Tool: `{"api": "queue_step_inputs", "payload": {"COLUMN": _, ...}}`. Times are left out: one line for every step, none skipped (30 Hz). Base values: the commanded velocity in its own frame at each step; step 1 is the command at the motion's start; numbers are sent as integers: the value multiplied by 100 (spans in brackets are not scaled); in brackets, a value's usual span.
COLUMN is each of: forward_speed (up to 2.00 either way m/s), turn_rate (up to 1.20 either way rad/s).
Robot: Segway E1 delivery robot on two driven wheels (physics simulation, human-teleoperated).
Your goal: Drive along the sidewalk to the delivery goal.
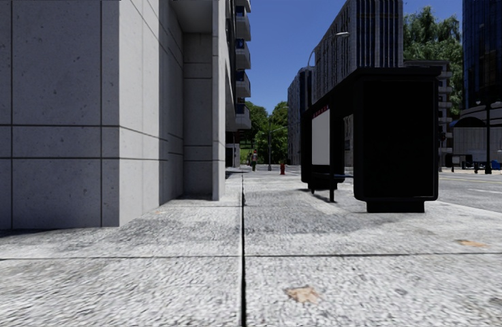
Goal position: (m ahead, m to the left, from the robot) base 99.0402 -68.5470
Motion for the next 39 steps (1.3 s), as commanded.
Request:
{"api": "queue_step_inputs", "payload": {"forward_speed": 200, "turn_rate": 0}}
{"api": "queue_step_inputs", "payload": {"forward_speed": 200, "turn_rate": 0}}
{"api": "queue_step_inputs", "payload": {"forward_speed": 200, "turn_rate": -7}}
{"api": "queue_step_inputs", "payload": {"forward_speed": 200, "turn_rate": -7}}
{"api": "queue_step_inputs", "payload": {"forward_speed": 200, "turn_rate": -25}}
{"api": "queue_step_inputs", "payload": {"forward_speed": 200, "turn_rate": -37}}
{"api": "queue_step_inputs", "payload": {"forward_speed": 200, "turn_rate": -40}}
{"api": "queue_step_inputs", "payload": {"forward_speed": 200, "turn_rate": -40}}
{"api": "queue_step_inputs", "payload": {"forward_speed": 200, "turn_rate": -35}}
{"api": "queue_step_inputs", "payload": {"forward_speed": 200, "turn_rate": -10}}
{"api": "queue_step_inputs", "payload": {"forward_speed": 200, "turn_rate": -2}}
{"api": "queue_step_inputs", "payload": {"forward_speed": 200, "turn_rate": 0}}
{"api": "queue_step_inputs", "payload": {"forward_speed": 200, "turn_rate": 0}}
{"api": "queue_step_inputs", "payload": {"forward_speed": 200, "turn_rate": 0}}
{"api": "queue_step_inputs", "payload": {"forward_speed": 200, "turn_rate": 0}}
{"api": "queue_step_inputs", "payload": {"forward_speed": 200, "turn_rate": 0}}
{"api": "queue_step_inputs", "payload": {"forward_speed": 200, "turn_rate": 0}}
{"api": "queue_step_inputs", "payload": {"forward_speed": 200, "turn_rate": 0}}
{"api": "queue_step_inputs", "payload": {"forward_speed": 200, "turn_rate": 0}}
{"api": "queue_step_inputs", "payload": {"forward_speed": 200, "turn_rate": 0}}
{"api": "queue_step_inputs", "payload": {"forward_speed": 200, "turn_rate": 0}}
{"api": "queue_step_inputs", "payload": {"forward_speed": 200, "turn_rate": 0}}
{"api": "queue_step_inputs", "payload": {"forward_speed": 200, "turn_rate": 0}}
{"api": "queue_step_inputs", "payload": {"forward_speed": 200, "turn_rate": 0}}
{"api": "queue_step_inputs", "payload": {"forward_speed": 200, "turn_rate": 0}}
{"api": "queue_step_inputs", "payload": {"forward_speed": 200, "turn_rate": 0}}
{"api": "queue_step_inputs", "payload": {"forward_speed": 200, "turn_rate": 0}}
{"api": "queue_step_inputs", "payload": {"forward_speed": 200, "turn_rate": 0}}
{"api": "queue_step_inputs", "payload": {"forward_speed": 200, "turn_rate": 0}}
{"api": "queue_step_inputs", "payload": {"forward_speed": 200, "turn_rate": 0}}
{"api": "queue_step_inputs", "payload": {"forward_speed": 200, "turn_rate": 0}}
{"api": "queue_step_inputs", "payload": {"forward_speed": 200, "turn_rate": 0}}
{"api": "queue_step_inputs", "payload": {"forward_speed": 200, "turn_rate": 0}}
{"api": "queue_step_inputs", "payload": {"forward_speed": 200, "turn_rate": 0}}
{"api": "queue_step_inputs", "payload": {"forward_speed": 200, "turn_rate": 0}}
{"api": "queue_step_inputs", "payload": {"forward_speed": 200, "turn_rate": 0}}
{"api": "queue_step_inputs", "payload": {"forward_speed": 200, "turn_rate": 0}}
{"api": "queue_step_inputs", "payload": {"forward_speed": 200, "turn_rate": 0}}
{"api": "queue_step_inputs", "payload": {"forward_speed": 200, "turn_rate": 0}}
